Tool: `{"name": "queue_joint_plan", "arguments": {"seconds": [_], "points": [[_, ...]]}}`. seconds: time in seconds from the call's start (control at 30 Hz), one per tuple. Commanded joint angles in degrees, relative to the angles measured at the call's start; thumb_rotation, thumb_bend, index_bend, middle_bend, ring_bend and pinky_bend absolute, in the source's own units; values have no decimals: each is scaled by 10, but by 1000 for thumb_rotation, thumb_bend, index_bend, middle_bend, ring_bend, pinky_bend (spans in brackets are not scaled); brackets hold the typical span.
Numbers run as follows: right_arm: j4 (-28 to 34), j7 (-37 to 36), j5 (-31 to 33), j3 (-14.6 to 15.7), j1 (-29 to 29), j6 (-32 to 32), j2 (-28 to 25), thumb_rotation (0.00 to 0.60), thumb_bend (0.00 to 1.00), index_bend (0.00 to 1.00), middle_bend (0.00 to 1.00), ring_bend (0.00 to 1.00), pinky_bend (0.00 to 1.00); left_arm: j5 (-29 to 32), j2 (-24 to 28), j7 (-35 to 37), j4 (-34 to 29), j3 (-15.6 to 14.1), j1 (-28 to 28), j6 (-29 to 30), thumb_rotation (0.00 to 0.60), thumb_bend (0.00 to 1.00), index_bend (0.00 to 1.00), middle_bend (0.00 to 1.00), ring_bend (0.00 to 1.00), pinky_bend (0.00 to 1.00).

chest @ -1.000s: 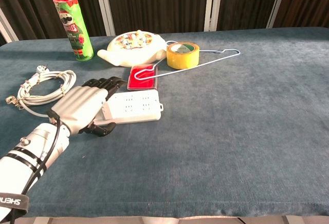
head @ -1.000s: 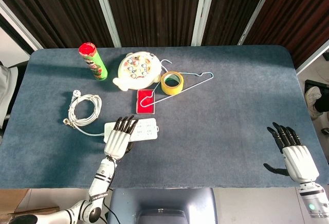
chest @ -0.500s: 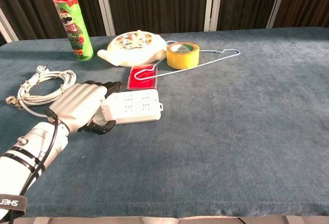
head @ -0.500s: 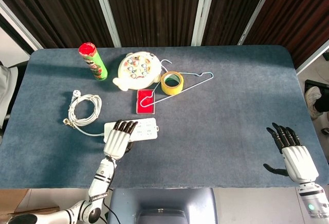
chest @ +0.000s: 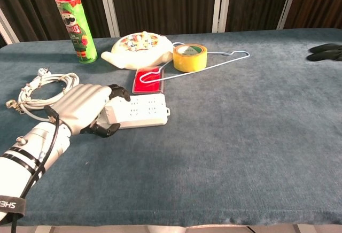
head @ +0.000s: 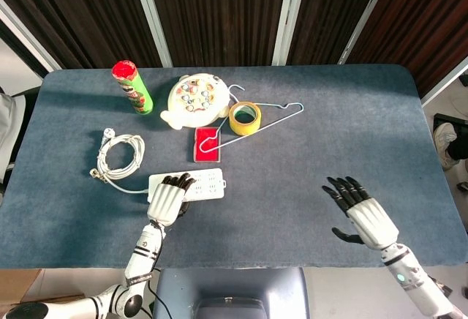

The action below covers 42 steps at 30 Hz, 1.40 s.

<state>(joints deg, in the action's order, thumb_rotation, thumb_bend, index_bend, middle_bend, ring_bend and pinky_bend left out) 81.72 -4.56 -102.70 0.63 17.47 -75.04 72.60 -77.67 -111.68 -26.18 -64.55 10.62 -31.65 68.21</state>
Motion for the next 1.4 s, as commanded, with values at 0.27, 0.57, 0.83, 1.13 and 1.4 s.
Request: {"name": "queue_joint_plan", "arguments": {"seconds": [0.27, 0.57, 0.83, 1.13, 1.4], "points": [[-91, 25, -29, -26, 124, 103, 160, 600, 570, 0, 93, 0, 0, 2, 12, -6, -19, 1, -1, 12, 600, 537, 335, 418, 381, 380], [-101, 23, 16, -45, 183, 170, 215, 600, 843, 0, 93, 0, 0, 4, 16, -11, -35, -4, -1, 15, 600, 535, 336, 420, 383, 386], [-101, 69, 75, -63, 218, 232, 247, 600, 958, 0, 93, 0, 0, 1, 17, -9, -37, -10, 0, 20, 600, 527, 335, 418, 383, 385], [-110, 122, 118, -72, 245, 263, 291, 600, 969, 0, 93, 0, 0, 1, 13, 4, -31, -10, -2, 20, 600, 524, 335, 418, 383, 385], [-123, 188, 152, -64, 256, 288, 315, 600, 968, 0, 93, 0, 0, 1, 11, 8, -30, -11, -4, 19, 600, 521, 339, 424, 386, 388]]}}
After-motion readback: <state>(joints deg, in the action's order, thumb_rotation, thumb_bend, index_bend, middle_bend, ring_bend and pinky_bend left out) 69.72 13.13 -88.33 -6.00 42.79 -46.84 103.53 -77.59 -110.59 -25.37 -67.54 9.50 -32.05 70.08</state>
